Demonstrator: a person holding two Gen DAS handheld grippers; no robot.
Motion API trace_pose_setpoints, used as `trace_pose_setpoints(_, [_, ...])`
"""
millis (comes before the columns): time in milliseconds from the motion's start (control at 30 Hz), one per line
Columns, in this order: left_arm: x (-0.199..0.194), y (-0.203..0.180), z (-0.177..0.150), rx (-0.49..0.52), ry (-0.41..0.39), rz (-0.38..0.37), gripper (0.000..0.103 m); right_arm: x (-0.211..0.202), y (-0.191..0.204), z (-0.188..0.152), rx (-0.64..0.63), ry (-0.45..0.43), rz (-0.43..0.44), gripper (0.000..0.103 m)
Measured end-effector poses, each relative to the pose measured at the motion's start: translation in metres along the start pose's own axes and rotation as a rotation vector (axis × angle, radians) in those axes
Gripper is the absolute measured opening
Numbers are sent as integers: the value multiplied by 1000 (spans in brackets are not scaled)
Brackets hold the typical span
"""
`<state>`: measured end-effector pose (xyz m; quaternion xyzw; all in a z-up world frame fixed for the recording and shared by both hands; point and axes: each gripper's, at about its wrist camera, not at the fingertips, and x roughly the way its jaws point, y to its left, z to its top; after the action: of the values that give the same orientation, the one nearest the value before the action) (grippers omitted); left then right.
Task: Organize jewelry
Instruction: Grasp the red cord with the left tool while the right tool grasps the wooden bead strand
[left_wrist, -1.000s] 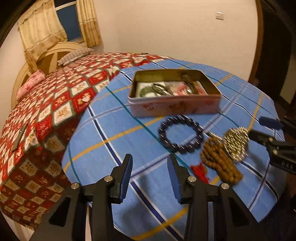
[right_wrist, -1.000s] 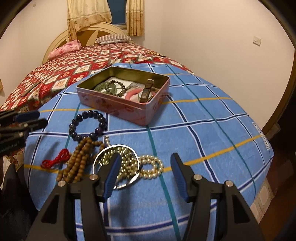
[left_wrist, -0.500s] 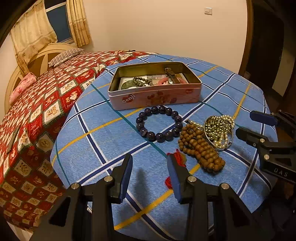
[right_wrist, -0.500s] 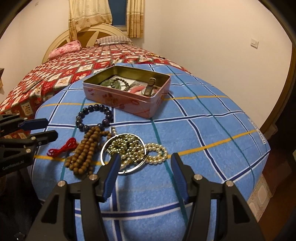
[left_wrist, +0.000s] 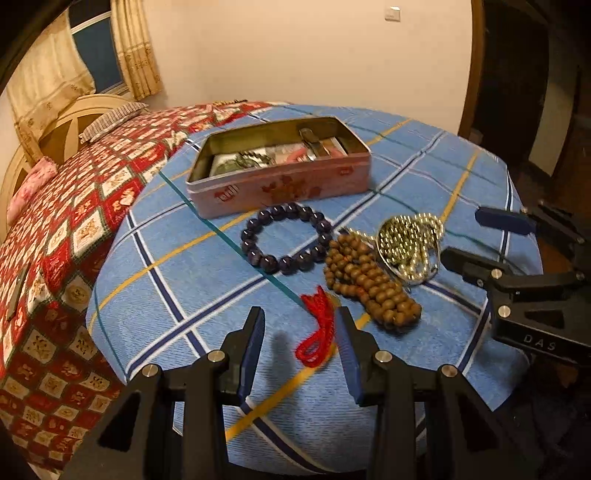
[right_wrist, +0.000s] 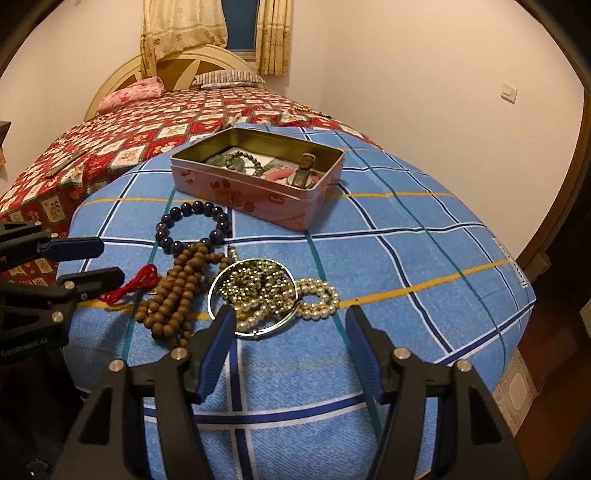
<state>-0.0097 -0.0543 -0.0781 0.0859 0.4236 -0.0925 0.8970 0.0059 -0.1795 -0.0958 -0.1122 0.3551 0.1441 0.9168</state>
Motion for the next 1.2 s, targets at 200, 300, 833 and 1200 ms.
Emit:
trace_pose_setpoints(200, [13,5,-2,-33,41,-25,40,0,3,-1,-7,0,1,67])
trace_pose_setpoints(300, [18,11,-4,-66,52,-56,40,1,3,-2,-7,3,3,67])
trace_pose_setpoints(833, [8,39,7,-115,-16,-25,1,-1,25,17,-52,-56,82,67])
trace_pose_setpoints(1200, [0,55,15,-136,-54,17,1,25,56,29,-110,-9,192,48])
